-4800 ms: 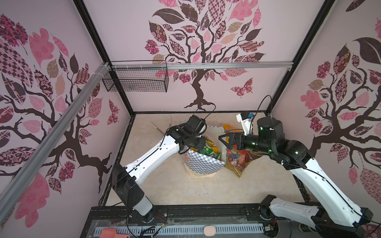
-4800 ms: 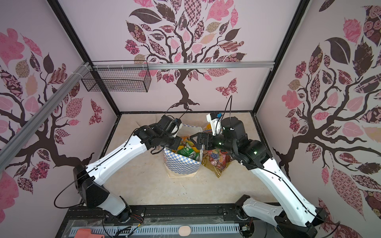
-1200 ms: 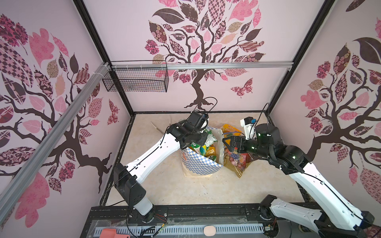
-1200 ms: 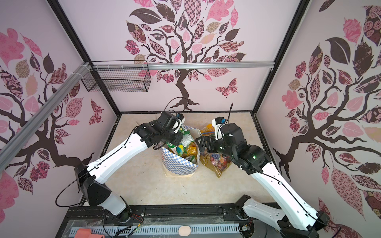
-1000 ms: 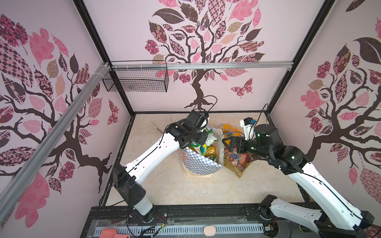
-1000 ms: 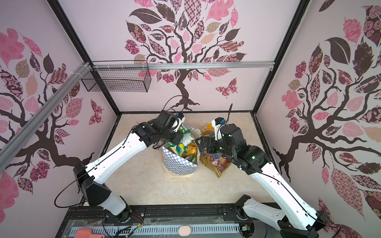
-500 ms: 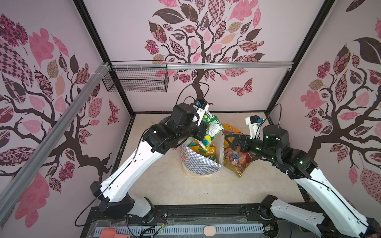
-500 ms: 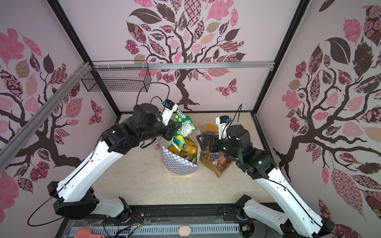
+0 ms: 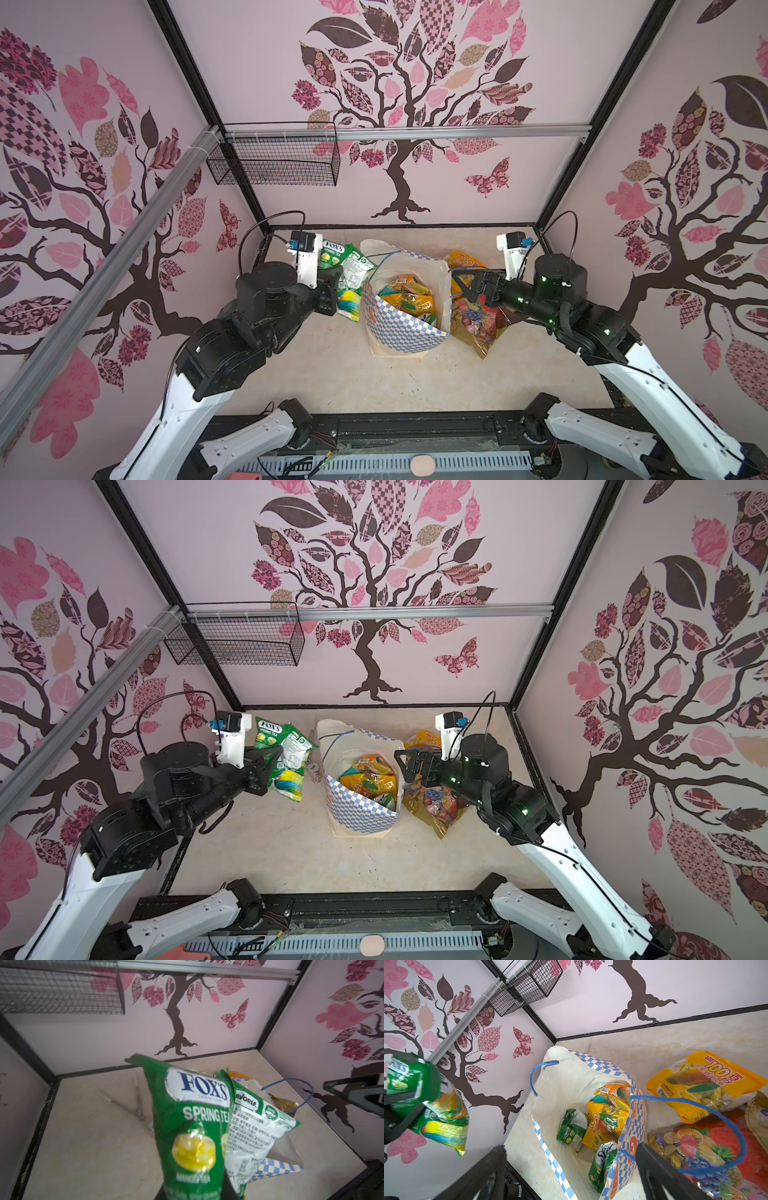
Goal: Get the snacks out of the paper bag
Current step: 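Carry the green packets beside the bag and lower them onto the table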
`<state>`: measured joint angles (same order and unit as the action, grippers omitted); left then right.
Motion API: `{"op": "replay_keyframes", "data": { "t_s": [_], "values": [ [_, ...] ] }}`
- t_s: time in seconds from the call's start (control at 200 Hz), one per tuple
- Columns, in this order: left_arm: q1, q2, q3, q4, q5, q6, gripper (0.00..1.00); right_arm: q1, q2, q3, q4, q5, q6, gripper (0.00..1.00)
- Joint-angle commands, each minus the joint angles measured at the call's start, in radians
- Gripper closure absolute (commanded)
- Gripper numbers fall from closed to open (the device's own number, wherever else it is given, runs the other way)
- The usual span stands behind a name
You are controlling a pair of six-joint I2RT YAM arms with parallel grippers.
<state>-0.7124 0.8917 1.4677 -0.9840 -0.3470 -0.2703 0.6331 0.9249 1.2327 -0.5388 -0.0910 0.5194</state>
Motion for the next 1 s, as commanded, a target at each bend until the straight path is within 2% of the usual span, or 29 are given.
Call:
{"op": "replay_keyframes", "data": {
  "t_s": [0.0,0.075,0.325,0.43,0.75,0.99],
  "values": [
    [0.046,-0.041,-0.105,-0.039,-0.077,-0.082,1.00,0.003,0.011,-0.005,0.018,0.002,-0.014,0.00],
    [0.118,-0.056,-0.180,-0.030,-0.006,-0.105,1.00,0.002,0.014,-0.016,0.022,0.007,-0.015,0.00],
    [0.494,-0.030,-0.451,0.158,0.472,-0.187,1.00,0.003,-0.001,-0.037,0.004,0.027,-0.031,0.00],
    [0.578,0.006,-0.550,0.257,0.567,-0.251,1.00,0.002,-0.015,-0.053,-0.012,0.044,-0.037,0.00],
    [0.596,0.080,-0.764,0.456,0.458,-0.420,1.00,0.001,-0.038,-0.064,-0.039,0.079,-0.071,0.00],
    [0.599,0.121,-0.890,0.605,0.356,-0.496,1.00,0.001,-0.047,-0.066,-0.047,0.085,-0.076,0.00]
  ]
}}
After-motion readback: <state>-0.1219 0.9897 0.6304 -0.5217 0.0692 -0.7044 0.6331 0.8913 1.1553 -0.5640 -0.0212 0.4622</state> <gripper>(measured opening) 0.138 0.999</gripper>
